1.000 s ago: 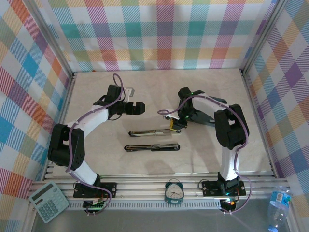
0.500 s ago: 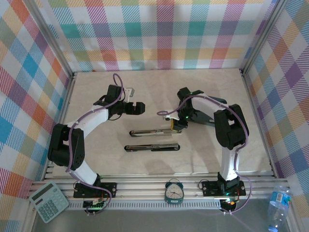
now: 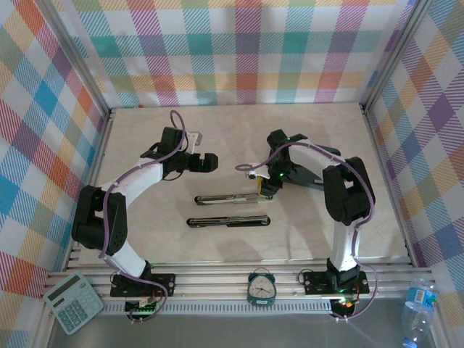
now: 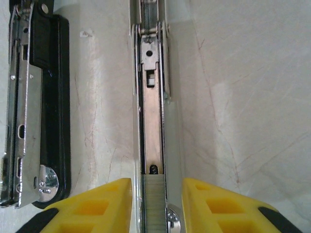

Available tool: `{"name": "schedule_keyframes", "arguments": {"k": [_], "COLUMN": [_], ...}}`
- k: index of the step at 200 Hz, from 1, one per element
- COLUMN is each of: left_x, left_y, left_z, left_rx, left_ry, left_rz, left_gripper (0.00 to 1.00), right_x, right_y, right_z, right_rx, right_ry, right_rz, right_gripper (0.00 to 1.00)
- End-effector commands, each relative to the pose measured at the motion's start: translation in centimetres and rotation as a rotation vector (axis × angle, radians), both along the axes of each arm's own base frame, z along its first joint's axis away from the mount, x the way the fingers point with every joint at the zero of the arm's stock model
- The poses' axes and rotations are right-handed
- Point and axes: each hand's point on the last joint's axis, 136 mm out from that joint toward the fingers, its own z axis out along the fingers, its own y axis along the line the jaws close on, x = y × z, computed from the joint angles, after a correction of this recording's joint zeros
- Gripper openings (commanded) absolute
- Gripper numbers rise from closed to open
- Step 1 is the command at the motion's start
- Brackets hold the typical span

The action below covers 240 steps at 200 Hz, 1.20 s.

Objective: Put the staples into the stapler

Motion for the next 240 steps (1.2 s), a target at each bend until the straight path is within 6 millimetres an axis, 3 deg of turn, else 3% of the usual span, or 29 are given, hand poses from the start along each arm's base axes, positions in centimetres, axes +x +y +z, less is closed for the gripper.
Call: {"name": "schedule_keyframes", "arguments": {"k": [1,31,62,116,144,240], "left_x": [-0.3,-0.2,-0.1,0.1,-0.4,-0.2], "left_y": [-0.4,0.0,0.1,0.1,0.3,0.2], "left_z": [1.8,2.0,2.1,2.2,1.6,0.8], "left_rx": [-0.001,0.004,0.009,0.006,0.021,0.023], "left_ry": [-0.042,-0.038,-0.035,-0.036,-0.002,0.023], "left_rz": [-0.025,0.005,0.016,0.020,0.022,0.020], "left_gripper": [1.00,1.00,1.00,1.00,1.00,1.00], "right_x": [1.3,4.2,6.5,10.9,12.3,17.1], "right_y": [0.7,-1.1,-4.3,-10.3,-12.0,-12.7], "right_z": [3.6,4.7,4.7,4.6,3.3,-0.9], "right_rx": [0.053,-0.054,-0.183,-0.240,-0.292,-0.337], "right_ry": [-0.035,-0.001,0.068,0.148,0.156,0.130], "right_rz": [-0.140,-0.458,-0.744,-1.134,-1.187,-1.196], "right_gripper": [0.36,0.38,0.38,0.39,0.40,0.39]}}
